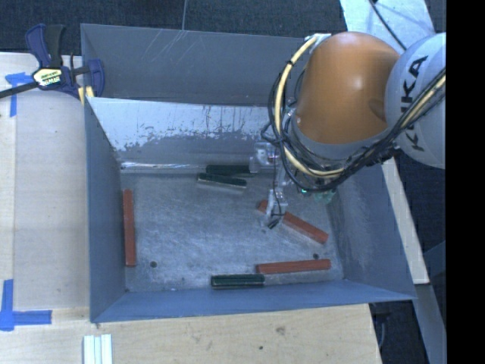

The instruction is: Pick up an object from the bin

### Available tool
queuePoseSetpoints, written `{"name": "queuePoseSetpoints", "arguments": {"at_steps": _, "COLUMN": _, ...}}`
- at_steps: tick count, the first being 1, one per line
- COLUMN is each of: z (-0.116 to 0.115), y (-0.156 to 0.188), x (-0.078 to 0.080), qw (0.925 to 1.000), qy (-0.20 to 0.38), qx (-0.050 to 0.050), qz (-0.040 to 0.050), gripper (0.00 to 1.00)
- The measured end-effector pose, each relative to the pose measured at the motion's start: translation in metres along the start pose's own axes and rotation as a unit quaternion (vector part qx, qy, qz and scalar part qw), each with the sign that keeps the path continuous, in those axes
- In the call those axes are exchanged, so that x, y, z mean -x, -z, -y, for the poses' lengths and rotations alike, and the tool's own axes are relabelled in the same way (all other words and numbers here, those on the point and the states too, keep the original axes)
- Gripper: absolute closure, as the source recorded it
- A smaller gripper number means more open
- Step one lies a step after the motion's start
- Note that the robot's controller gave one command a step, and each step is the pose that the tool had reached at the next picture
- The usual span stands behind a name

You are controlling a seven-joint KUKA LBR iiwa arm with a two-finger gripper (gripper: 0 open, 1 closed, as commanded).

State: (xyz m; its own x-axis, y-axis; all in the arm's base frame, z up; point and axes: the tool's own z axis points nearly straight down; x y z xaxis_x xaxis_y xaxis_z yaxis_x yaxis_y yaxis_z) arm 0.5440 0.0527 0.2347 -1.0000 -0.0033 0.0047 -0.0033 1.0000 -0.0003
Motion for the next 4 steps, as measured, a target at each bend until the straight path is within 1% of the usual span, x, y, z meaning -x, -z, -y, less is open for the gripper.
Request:
{"name": "queuePoseSetpoints", "arguments": {"at_steps": 1, "z": 0.089, "y": -0.167, "x": -0.056, "qw": 0.9984, "qy": 0.056, "qx": 0.000, "qz": 0.0047, "gripper": 0.00}}
{"name": "queuePoseSetpoints", "arguments": {"at_steps": 2, "z": 0.102, "y": -0.134, "x": -0.058, "qw": 0.9996, "qy": 0.029, "qx": 0.000, "qz": 0.0055, "gripper": 0.00}}
{"name": "queuePoseSetpoints", "arguments": {"at_steps": 3, "z": 0.123, "y": -0.135, "x": -0.046, "qw": 1.0000, "qy": -0.002, "qx": 0.000, "qz": 0.0055, "gripper": 0.00}}
{"name": "queuePoseSetpoints", "arguments": {"at_steps": 4, "z": 0.106, "y": -0.166, "x": -0.059, "qw": 0.9999, "qy": 0.016, "qx": 0.000, "qz": 0.0036, "gripper": 0.00}}
